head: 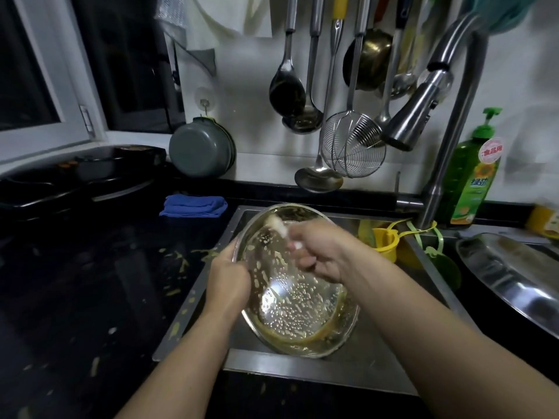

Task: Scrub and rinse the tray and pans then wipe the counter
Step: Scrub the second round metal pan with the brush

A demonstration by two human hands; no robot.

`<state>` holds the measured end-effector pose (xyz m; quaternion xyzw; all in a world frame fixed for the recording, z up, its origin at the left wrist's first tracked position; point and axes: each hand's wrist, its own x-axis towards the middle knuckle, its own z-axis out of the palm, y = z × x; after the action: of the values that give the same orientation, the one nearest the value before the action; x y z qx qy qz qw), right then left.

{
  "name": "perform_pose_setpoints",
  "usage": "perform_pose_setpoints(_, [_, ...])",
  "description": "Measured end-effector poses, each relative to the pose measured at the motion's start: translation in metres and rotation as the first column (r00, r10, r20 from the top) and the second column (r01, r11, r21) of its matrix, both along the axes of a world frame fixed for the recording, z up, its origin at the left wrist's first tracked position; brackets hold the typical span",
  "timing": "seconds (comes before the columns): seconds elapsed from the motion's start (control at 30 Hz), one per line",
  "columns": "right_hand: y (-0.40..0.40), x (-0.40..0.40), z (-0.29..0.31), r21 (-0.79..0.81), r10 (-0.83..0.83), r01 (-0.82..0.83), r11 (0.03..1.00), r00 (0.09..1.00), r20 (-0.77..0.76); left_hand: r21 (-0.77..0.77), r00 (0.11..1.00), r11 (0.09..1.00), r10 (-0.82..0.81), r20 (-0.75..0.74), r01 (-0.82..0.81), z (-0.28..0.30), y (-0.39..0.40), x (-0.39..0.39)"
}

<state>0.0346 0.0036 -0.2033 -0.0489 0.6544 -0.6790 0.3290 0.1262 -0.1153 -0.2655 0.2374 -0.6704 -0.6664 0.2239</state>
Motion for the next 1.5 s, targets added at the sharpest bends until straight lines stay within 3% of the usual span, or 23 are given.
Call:
perform_pose_setpoints(0.07, [0.001,-0.006,0.001,-0.105,-0.216,0.223,0.969,0.974,0.074,0.012,1.000,1.000,-0.020,-0.011,0.020,-0.001,0.003,0.001])
perform_pose_setpoints(0.1, [0.000,-0.003,0.002,-0.096,-0.209,0.212,0.972,0.977,0.047,0.010,0.999,1.000,-0.029,-0.014,0.029,-0.001,0.003,0.000])
perform_pose_setpoints(0.17, [-0.001,0.011,-0.002,0.040,0.036,-0.033,0.999,0.996,-0.082,0.014,0.999,0.999,-0.038,-0.019,0.039,-0.003,0.002,-0.001])
perform_pose_setpoints(0.23, [0.004,0.018,-0.012,0.220,0.272,-0.227,0.949,0.940,-0.204,0.076,0.999,0.997,-0.012,-0.031,0.014,-0.003,-0.002,-0.001])
perform_pose_setpoints(0.27, [0.009,0.016,-0.016,0.319,0.276,-0.180,0.930,0.918,-0.285,0.117,1.000,0.993,0.012,-0.025,-0.009,-0.004,-0.005,-0.002])
perform_pose_setpoints(0.33, [0.017,0.003,-0.022,0.396,0.134,0.118,0.910,0.823,-0.552,0.194,0.999,0.981,0.028,-0.022,-0.023,-0.005,-0.009,-0.002])
perform_pose_setpoints(0.37, [0.019,-0.004,-0.026,0.398,0.103,0.258,0.881,0.715,-0.692,0.222,0.999,0.975,0.021,-0.026,-0.014,-0.005,-0.010,-0.002])
perform_pose_setpoints(0.43, [0.016,-0.013,-0.035,0.427,0.190,0.374,0.823,0.528,-0.828,0.227,1.000,0.974,-0.004,-0.020,0.008,-0.005,-0.008,-0.002])
perform_pose_setpoints(0.53, [0.000,-0.005,-0.049,0.555,0.374,0.249,0.794,0.519,-0.768,0.214,0.999,0.976,-0.047,-0.015,0.049,-0.007,-0.008,-0.001])
perform_pose_setpoints(0.6, [-0.004,0.015,-0.056,0.675,0.593,0.126,0.727,0.382,-0.709,0.219,0.998,0.973,-0.063,-0.023,0.067,-0.007,-0.009,0.002])
perform_pose_setpoints(0.67, [-0.002,0.016,-0.047,0.688,0.635,0.117,0.717,0.298,-0.713,0.234,0.997,0.969,-0.071,-0.018,0.073,-0.007,-0.011,0.001])
perform_pose_setpoints(0.8, [0.009,-0.024,-0.025,0.663,0.563,0.445,0.602,0.354,-0.747,0.219,0.990,0.965,-0.136,-0.046,0.143,-0.006,-0.008,0.000])
perform_pose_setpoints(0.87, [0.010,-0.010,-0.034,0.669,0.582,0.320,0.670,0.332,-0.742,0.253,0.988,0.955,-0.141,-0.064,0.153,-0.008,-0.010,-0.001])
perform_pose_setpoints(0.93, [0.010,0.023,-0.051,0.685,0.651,0.070,0.725,0.253,-0.715,0.282,0.988,0.948,-0.132,-0.081,0.150,-0.010,-0.012,-0.001])
perform_pose_setpoints(1.0, [0.013,0.012,-0.052,0.674,0.648,0.113,0.730,0.198,-0.735,0.315,0.984,0.934,-0.144,-0.100,0.169,-0.009,-0.013,-0.002])
perform_pose_setpoints(1.1, [0.016,-0.029,-0.039,0.635,0.571,0.361,0.683,0.278,-0.773,0.346,0.973,0.912,-0.183,-0.140,0.222,-0.010,-0.012,-0.003])
perform_pose_setpoints(1.23, [0.015,0.016,-0.057,0.691,0.659,0.041,0.721,0.269,-0.703,0.483,0.965,0.843,-0.148,-0.215,0.237,-0.007,-0.015,-0.002])
perform_pose_setpoints(1.4, [0.008,-0.010,-0.051,0.684,0.624,0.151,0.713,0.308,-0.718,0.610,0.956,0.746,-0.124,-0.265,0.266,-0.004,-0.018,0.001])
perform_pose_setpoints(1.5, [0.005,0.011,-0.056,0.730,0.694,0.034,0.682,0.286,-0.661,0.679,0.966,0.697,-0.082,-0.246,0.232,-0.004,-0.021,0.000])
